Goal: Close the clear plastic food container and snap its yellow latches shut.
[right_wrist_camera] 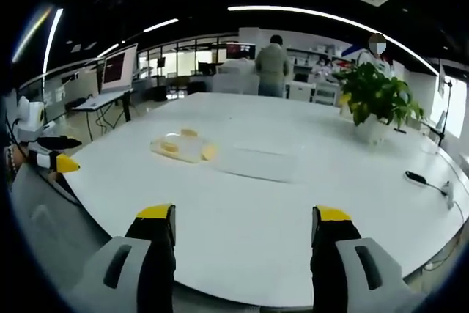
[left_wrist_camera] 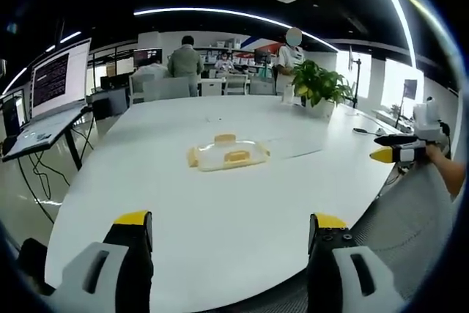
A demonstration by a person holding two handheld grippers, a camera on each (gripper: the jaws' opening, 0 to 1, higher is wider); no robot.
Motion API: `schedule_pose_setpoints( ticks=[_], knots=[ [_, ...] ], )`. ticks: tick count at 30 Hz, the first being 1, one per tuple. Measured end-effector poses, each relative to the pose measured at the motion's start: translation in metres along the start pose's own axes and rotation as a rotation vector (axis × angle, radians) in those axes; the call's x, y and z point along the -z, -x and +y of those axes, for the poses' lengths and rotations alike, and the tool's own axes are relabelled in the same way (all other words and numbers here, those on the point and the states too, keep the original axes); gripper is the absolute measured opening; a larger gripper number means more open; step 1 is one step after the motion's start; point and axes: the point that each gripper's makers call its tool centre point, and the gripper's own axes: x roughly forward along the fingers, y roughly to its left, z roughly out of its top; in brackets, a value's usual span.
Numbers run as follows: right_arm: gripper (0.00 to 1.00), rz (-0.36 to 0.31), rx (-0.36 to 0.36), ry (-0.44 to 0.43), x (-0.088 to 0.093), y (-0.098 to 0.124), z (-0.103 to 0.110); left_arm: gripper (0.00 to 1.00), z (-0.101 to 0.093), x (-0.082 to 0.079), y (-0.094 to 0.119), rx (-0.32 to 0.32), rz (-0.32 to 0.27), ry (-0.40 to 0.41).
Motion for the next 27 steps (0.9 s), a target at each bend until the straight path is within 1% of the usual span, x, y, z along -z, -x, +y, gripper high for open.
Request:
schedule_pose_setpoints(
  ticks=[4, 9, 14, 23, 27],
  knots=[
    [0.73, -0.004, 0.006, -0.002, -0.0004, 0.0004, -0.0013, 0.83, -0.0019, 0.0023, -0.0002, 0.008, 0.014, -0.008],
    [0.73, -0.01, 0.009, -0.005, -0.0009, 0.0006, -0.0028, 0.83, -0.0017, 0.0013, -0.0003, 0.003, 0.008, -0.006],
    [0.73, -0.013, 0.011, -0.009, -0.0013, 0.0004, -0.0037, 0.82, -0.0032, 0.0024, -0.0013, 0.008, 0.016, -0.006],
    [0.73, -0.013, 0.017, -0.013, -0.0017, -0.0003, -0.0054, 0.82, -0.0036, -0.0007, -0.0022, 0.009, 0.0, -0.001],
    [0.73, -0.007, 0.015, -0.011, -0.0007, -0.0006, -0.0052, 0.82, -0.0028, -0.0001, -0.0023, 0.004, 0.005, -0.001]
  ],
)
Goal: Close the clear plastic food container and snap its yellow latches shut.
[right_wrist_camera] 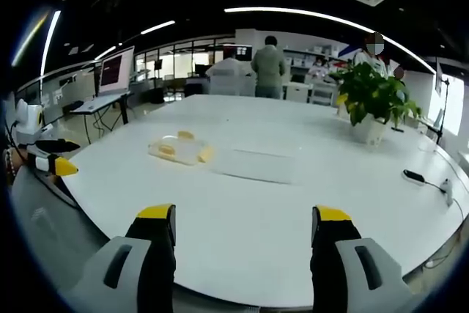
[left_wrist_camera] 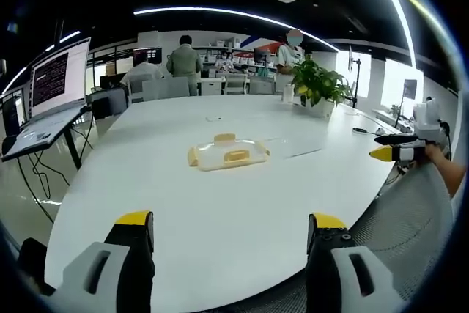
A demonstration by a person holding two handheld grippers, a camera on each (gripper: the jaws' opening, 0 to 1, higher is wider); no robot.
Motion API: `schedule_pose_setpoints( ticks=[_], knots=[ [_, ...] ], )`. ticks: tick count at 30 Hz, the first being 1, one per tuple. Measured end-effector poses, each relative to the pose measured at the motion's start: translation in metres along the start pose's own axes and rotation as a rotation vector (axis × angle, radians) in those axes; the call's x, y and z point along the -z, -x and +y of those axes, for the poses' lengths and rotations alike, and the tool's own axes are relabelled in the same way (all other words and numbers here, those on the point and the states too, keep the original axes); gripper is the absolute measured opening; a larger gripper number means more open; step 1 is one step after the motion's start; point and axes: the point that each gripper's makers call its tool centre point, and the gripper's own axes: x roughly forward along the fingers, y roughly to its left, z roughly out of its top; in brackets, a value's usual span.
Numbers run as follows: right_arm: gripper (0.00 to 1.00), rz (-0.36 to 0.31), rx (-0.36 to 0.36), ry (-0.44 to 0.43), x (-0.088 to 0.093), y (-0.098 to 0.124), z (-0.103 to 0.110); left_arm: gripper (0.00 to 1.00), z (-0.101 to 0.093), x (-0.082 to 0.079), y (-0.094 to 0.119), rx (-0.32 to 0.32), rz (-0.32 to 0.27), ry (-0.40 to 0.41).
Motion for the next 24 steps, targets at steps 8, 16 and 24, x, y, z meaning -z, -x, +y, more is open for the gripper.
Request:
schedule_pose_setpoints(
  ticks=[8, 16, 24],
  knots=[
    [0.73, 0.004, 0.007, 0.0, 0.0012, 0.001, -0.0007, 0.82, -0.0021, 0.0008, 0.0004, 0.015, 0.0, 0.003],
    [0.75, -0.007, -0.007, -0.025, -0.0005, 0.0016, 0.0013, 0.85, -0.001, 0.0019, 0.0006, 0.012, 0.004, 0.006],
    [0.76, 0.012, -0.039, -0.055, 0.0007, -0.0012, 0.0007, 0.87, 0.0061, -0.0067, 0.0005, 0.008, -0.031, 0.038]
  ],
)
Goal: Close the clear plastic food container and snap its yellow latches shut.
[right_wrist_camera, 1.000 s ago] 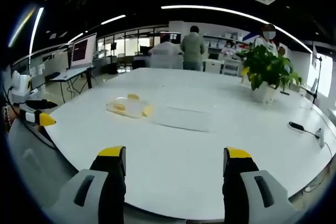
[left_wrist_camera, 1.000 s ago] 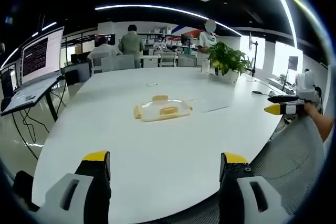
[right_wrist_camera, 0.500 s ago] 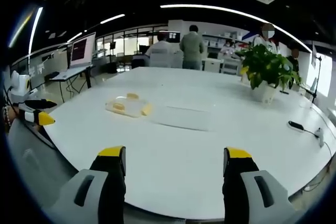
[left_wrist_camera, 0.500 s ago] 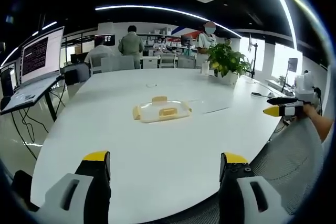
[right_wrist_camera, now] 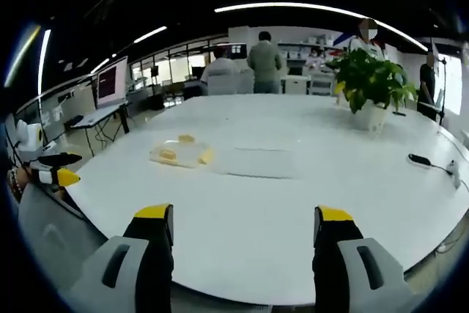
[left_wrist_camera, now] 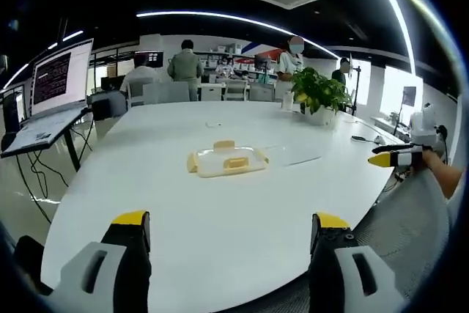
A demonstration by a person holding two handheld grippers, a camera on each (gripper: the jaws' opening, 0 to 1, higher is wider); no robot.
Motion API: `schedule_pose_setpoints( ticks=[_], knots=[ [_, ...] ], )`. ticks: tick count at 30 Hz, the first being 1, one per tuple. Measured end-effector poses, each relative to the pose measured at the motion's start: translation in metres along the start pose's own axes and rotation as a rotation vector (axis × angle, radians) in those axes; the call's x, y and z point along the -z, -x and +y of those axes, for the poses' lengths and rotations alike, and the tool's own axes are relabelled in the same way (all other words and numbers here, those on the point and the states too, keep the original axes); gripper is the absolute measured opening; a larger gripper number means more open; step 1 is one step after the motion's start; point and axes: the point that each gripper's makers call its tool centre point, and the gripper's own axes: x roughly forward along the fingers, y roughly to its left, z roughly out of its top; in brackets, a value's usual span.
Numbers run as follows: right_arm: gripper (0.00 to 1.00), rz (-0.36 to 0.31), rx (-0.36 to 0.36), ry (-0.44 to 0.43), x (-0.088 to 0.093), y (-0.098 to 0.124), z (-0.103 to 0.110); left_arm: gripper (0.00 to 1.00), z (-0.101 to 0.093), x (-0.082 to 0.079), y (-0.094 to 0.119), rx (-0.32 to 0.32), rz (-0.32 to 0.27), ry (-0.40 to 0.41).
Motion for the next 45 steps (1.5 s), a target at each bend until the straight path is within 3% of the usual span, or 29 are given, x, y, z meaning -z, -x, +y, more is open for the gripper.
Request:
schedule_pose_setpoints(
  ticks=[8, 10, 14, 20, 28, 30, 33, 40, 45],
  knots=[
    [0.75, 0.011, -0.036, 0.057, -0.003, -0.001, 0.004, 0.93, 0.003, -0.01, -0.007, 0.046, -0.018, 0.034],
    [0.72, -0.021, -0.006, 0.143, -0.013, 0.0, -0.003, 0.95, 0.005, -0.01, -0.01, 0.049, -0.01, 0.017],
    [0.69, -0.045, -0.026, 0.195, -0.029, -0.005, -0.002, 0.95, 0.009, -0.018, -0.014, 0.056, -0.023, -0.023],
    [0.7, -0.021, -0.061, 0.283, -0.041, -0.023, -0.002, 0.95, 0.02, -0.029, -0.027, 0.057, -0.022, -0.05],
    [0.67, -0.022, -0.13, 0.433, -0.067, -0.057, 0.01, 0.92, 0.04, -0.043, -0.054, 0.077, 0.013, -0.206],
    [0.65, -0.052, -0.139, 0.497, -0.078, -0.065, 0.014, 0.92, 0.046, -0.047, -0.06, 0.073, 0.012, -0.213],
    [0.64, -0.037, -0.164, 0.526, -0.082, -0.078, 0.019, 0.91, 0.058, -0.054, -0.071, 0.07, 0.023, -0.247],
    [0.63, -0.003, -0.227, 0.682, -0.087, -0.112, 0.029, 0.89, 0.084, -0.07, -0.102, 0.049, 0.061, -0.48],
    [0.64, 0.008, -0.255, 0.768, -0.095, -0.138, 0.033, 0.87, 0.089, -0.068, -0.125, 0.075, 0.114, -0.653]
  ],
)
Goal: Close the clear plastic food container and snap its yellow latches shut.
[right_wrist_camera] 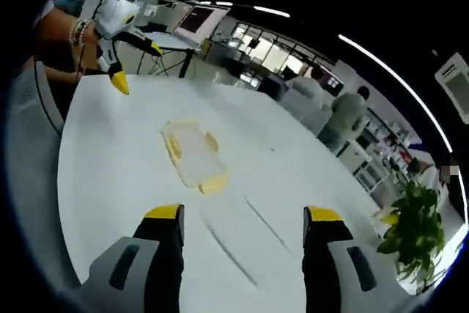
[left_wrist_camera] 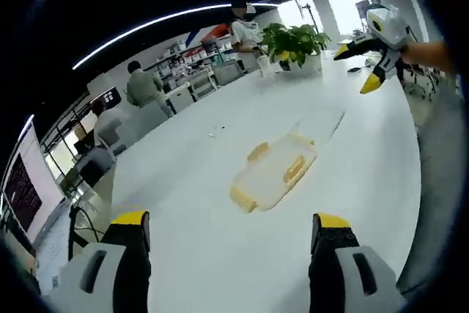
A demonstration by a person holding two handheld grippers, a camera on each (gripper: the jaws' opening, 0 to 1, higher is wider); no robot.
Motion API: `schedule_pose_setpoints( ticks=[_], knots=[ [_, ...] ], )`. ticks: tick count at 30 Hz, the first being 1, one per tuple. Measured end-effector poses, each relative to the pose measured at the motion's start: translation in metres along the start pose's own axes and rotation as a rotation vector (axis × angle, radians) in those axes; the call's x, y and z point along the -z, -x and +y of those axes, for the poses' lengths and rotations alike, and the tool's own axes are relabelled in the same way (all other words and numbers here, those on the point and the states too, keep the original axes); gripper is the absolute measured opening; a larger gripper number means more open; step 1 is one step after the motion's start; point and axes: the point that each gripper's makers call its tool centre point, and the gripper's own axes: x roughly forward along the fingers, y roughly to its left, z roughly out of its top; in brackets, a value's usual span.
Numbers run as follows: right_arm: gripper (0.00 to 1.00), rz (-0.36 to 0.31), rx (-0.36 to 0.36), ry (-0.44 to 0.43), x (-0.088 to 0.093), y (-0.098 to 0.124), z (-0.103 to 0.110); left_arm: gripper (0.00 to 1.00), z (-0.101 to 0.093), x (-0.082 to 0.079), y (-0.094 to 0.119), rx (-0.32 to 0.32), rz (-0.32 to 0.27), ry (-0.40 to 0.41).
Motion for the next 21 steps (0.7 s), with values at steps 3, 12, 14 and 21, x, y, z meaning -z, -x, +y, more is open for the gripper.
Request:
schedule_pose_setpoints(
  ticks=[3, 12, 14, 21],
  knots=[
    [0.64, -0.008, -0.018, 0.027, -0.006, -0.013, -0.004, 0.86, 0.007, 0.001, -0.011, -0.006, 0.019, -0.076],
    [0.63, 0.006, -0.086, 0.153, -0.014, -0.054, -0.006, 0.83, 0.017, -0.008, -0.043, 0.032, 0.028, -0.184],
    [0.62, 0.007, -0.095, 0.173, -0.017, -0.063, -0.007, 0.82, 0.019, -0.01, -0.051, 0.043, 0.039, -0.216],
    [0.62, -0.017, -0.138, 0.19, -0.028, -0.088, -0.007, 0.82, 0.016, -0.015, -0.084, 0.109, 0.055, -0.339]
  ],
)
